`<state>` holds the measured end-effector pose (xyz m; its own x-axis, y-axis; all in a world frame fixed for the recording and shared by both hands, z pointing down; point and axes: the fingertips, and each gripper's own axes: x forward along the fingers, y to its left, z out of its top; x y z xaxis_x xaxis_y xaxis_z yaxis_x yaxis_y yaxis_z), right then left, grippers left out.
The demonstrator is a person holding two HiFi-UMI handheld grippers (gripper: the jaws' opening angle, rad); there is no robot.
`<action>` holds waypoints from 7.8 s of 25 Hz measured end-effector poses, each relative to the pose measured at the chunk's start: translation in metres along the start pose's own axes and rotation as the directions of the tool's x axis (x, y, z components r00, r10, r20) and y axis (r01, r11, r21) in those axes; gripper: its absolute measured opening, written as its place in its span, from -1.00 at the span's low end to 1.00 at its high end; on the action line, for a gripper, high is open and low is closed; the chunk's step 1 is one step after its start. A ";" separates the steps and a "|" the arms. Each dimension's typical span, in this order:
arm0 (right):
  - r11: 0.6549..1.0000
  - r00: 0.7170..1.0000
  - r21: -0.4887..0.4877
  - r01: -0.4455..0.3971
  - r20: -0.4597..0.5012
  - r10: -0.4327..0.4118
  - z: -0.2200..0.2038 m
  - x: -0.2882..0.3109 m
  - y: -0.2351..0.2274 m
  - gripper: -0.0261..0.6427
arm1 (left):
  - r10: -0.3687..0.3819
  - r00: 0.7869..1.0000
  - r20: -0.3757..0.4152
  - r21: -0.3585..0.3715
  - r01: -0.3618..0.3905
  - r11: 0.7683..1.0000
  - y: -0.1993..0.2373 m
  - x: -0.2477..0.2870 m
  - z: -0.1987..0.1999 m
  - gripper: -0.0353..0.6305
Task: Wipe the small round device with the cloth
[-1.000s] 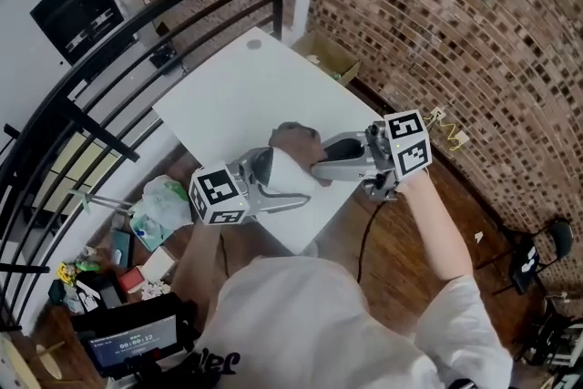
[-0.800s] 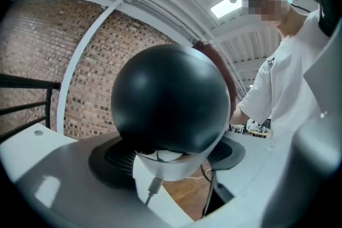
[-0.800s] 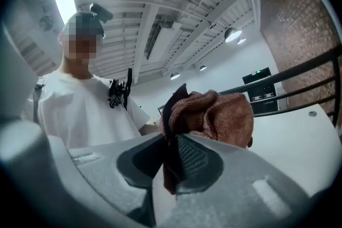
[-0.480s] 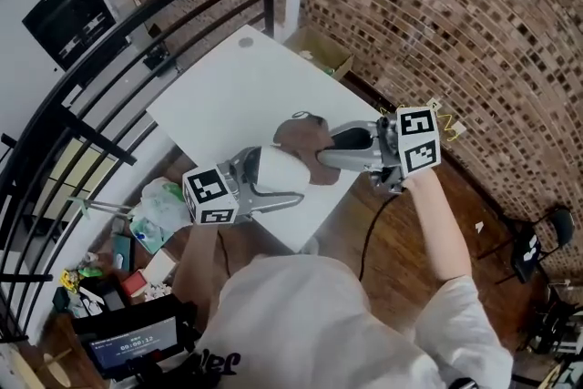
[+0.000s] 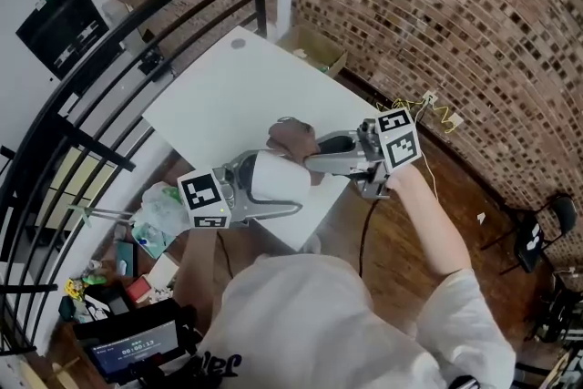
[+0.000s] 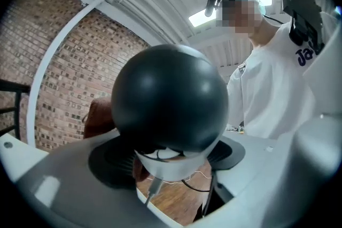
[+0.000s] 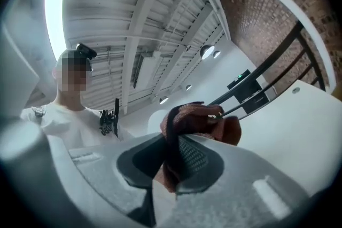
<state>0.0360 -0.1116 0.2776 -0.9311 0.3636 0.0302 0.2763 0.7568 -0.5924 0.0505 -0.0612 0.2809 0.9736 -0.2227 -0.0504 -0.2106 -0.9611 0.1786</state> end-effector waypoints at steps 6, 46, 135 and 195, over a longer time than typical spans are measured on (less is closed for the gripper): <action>0.996 0.999 -0.092 -0.016 -0.043 0.012 0.000 0.001 0.032 -0.80 | 0.169 0.985 0.039 -0.060 -0.167 0.984 0.033 -0.008 -0.004 0.31; 0.928 0.913 -0.329 0.173 -0.298 -0.277 0.025 0.002 0.028 -0.80 | 0.314 0.671 -0.672 0.068 -0.367 0.928 0.063 -0.001 -0.115 0.31; 0.823 0.739 -0.141 0.551 0.540 -0.403 0.029 -0.041 0.016 -0.81 | 0.179 0.626 0.759 -0.622 0.616 0.483 0.062 -0.038 0.054 0.30; 0.731 0.724 0.094 0.676 0.104 -0.682 -0.125 -0.080 -0.209 -0.80 | 0.499 0.669 -0.551 0.083 -0.551 0.830 0.135 -0.013 -0.351 0.44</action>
<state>0.0825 -0.2313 0.4994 -0.8871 -0.3101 0.3420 -0.4497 0.7479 -0.4883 0.0409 -0.1305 0.6507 0.5947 -0.5385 0.5969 -0.7186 -0.6890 0.0944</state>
